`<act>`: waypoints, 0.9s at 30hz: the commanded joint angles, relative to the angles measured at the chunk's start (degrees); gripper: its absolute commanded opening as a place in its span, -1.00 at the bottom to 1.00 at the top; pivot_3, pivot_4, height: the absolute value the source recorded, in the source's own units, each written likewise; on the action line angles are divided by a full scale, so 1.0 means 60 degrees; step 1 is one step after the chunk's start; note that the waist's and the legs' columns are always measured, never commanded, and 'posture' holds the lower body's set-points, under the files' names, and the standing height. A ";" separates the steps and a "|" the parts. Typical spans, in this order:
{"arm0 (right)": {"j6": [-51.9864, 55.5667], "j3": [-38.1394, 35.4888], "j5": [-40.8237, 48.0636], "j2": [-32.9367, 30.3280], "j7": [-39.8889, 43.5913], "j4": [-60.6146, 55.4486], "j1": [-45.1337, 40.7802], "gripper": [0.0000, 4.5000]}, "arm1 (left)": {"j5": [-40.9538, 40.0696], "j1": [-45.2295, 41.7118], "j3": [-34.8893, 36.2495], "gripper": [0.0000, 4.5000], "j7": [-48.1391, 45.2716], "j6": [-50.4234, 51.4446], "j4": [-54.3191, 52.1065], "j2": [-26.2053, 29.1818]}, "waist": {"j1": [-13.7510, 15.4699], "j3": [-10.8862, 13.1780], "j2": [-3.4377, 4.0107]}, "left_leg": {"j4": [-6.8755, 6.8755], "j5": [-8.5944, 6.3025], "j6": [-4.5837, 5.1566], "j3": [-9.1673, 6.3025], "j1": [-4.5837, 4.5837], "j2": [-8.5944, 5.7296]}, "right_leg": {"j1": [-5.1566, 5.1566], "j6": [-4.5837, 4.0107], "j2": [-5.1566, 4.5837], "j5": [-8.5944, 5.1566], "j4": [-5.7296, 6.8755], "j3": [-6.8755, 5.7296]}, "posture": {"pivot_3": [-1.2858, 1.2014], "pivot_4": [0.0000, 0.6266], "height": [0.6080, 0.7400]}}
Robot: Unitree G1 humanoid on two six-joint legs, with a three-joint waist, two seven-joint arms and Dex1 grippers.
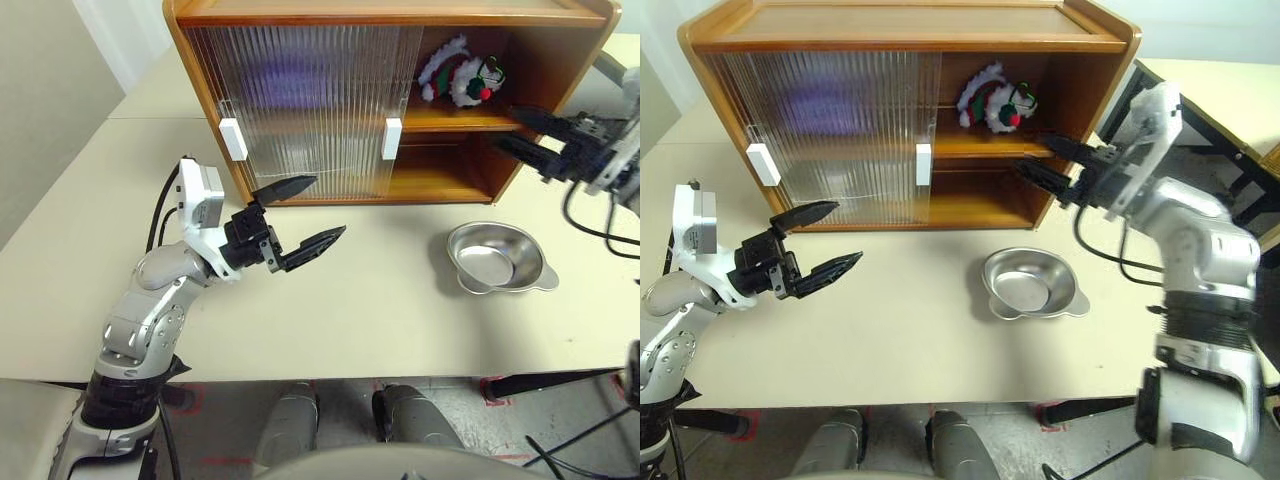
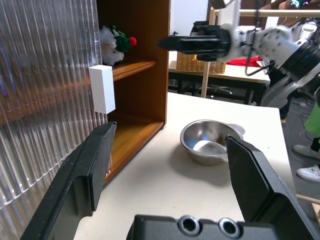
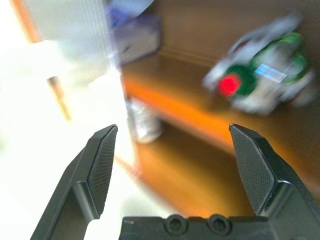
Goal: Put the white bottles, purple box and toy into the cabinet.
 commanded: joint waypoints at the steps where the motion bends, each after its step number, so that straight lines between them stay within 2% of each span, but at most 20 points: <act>1: 0.1028 -0.0071 0.0379 -0.0722 0.0597 -0.0345 0.0517 0.98 | -0.0129 0.0042 -0.0058 1.00 -0.0263 0.0067 -0.0014 0.0093 | 0.0001 0.0005 -0.0008 | 0.0002 0.0001 -0.0003 0.0000 0.0001 -0.0006 | 0.0003 0.0004 -0.0004 -0.0003 0.0000 -0.0001 | 0.02 -0.67 1.00; 5: 0.1522 -0.0103 0.0323 -0.1444 0.0951 -0.0363 0.1230 0.98 | -0.0489 0.0241 -0.0059 1.00 -0.0712 0.0353 -0.0174 0.0331 | 0.0001 0.0014 -0.0014 | 0.0005 0.0000 -0.0006 0.0001 0.0001 -0.0018 | 0.0005 0.0012 -0.0012 -0.0008 0.0000 0.0003 | 0.02 -0.66 1.00; 10: 0.2471 -0.0018 -0.0114 -0.2305 0.0639 0.0128 0.1960 0.98 | -0.0598 0.0466 -0.0024 1.00 -0.1179 0.0504 -0.0235 0.0760 | 0.0002 0.0028 -0.0005 | -0.0005 -0.0009 -0.0017 -0.0006 -0.0003 -0.0015 | -0.0004 0.0016 -0.0014 -0.0025 0.0001 0.0012 | 0.02 -0.66 1.00; 13: 0.2973 0.0316 -0.1048 -0.2851 -0.0342 0.0442 0.2306 0.98 | -0.0532 0.0406 0.0128 1.00 -0.1033 0.0353 -0.0124 0.0693 | 0.0003 0.0034 0.0000 | -0.0006 -0.0014 -0.0017 -0.0010 -0.0006 -0.0015 | -0.0005 0.0079 -0.0015 -0.0065 0.0001 0.0013 | 0.02 -0.66 1.00; 16: 0.4000 0.0418 -0.1405 -0.3180 -0.0951 0.0747 0.2526 0.98 | -0.0493 0.0311 0.0265 1.00 -0.0748 0.0276 -0.0029 0.0519 | 0.0010 0.0036 0.0000 | -0.0006 -0.0020 -0.0012 -0.0027 -0.0011 -0.0003 | -0.0007 0.0078 -0.0022 -0.0065 0.0001 0.0017 | 0.02 -0.66 1.00; 19: 0.5324 0.0089 -0.1027 -0.3158 -0.1029 0.0979 0.2585 0.98 | -0.0325 0.0275 0.0185 1.00 -0.0641 0.0228 0.0050 0.0457 | 0.0003 0.0039 -0.0001 | -0.0009 -0.0029 -0.0013 -0.0015 -0.0015 -0.0012 | -0.0012 0.0106 -0.0017 -0.0083 0.0001 0.0023 | 0.01 -0.66 1.00; 27: 0.6886 -0.0267 -0.0623 -0.2885 -0.1131 0.1433 0.2696 0.98 | -0.0183 0.0273 0.0145 1.00 -0.0669 0.0186 0.0114 0.0427 | -0.0007 0.0042 0.0004 | -0.0008 -0.0042 -0.0009 0.0005 -0.0015 -0.0023 | -0.0013 0.0144 -0.0011 -0.0111 0.0002 0.0023 | 0.02 -0.67 1.00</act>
